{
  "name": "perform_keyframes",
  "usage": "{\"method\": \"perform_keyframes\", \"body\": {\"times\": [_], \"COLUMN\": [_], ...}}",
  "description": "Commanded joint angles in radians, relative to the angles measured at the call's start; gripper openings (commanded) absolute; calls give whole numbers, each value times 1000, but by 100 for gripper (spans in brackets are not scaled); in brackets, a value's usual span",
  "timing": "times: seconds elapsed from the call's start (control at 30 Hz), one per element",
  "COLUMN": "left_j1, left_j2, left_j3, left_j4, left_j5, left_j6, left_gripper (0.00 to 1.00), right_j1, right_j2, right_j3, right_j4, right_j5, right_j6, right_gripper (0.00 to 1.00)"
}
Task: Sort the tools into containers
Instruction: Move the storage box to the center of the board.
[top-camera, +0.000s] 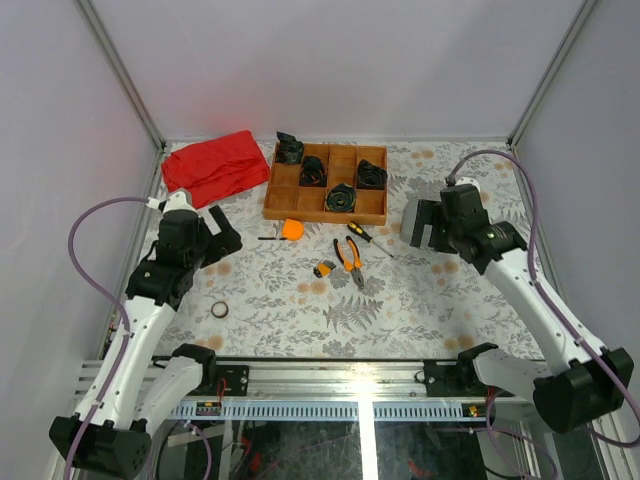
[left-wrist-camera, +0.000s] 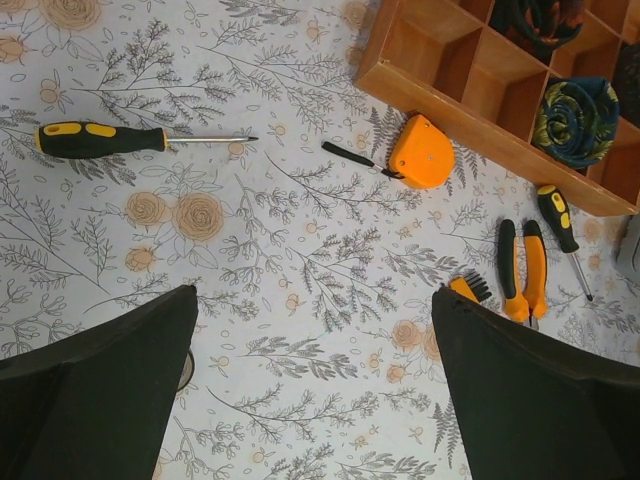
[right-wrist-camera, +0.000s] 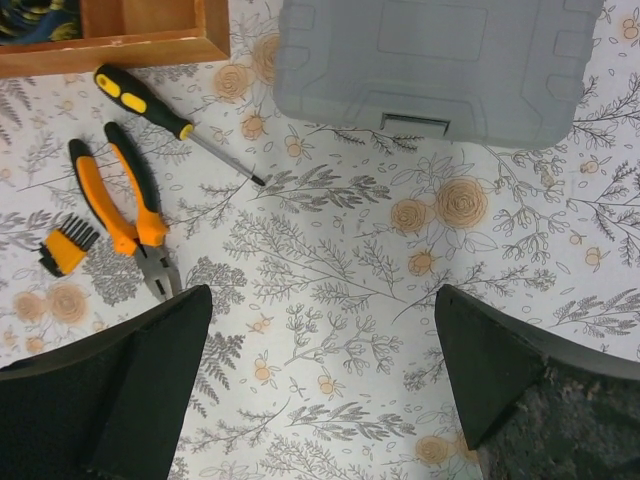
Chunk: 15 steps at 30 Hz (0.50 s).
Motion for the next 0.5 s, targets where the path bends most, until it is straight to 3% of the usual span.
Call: {"method": "perform_keyframes", "body": {"times": [0.0, 0.47], "left_j1": [11, 12], "left_j2": [30, 254], "left_j3": [24, 90], "left_j4": [82, 149], "left_j5": [-33, 79], "left_j6": [3, 22], "left_gripper": [100, 100], "right_j1": [1, 0], "right_j2": [83, 316], "right_j3": [86, 112], "right_j4": [32, 164], "right_j5": [26, -123], "right_j6": [7, -92], "right_gripper": [99, 99]}}
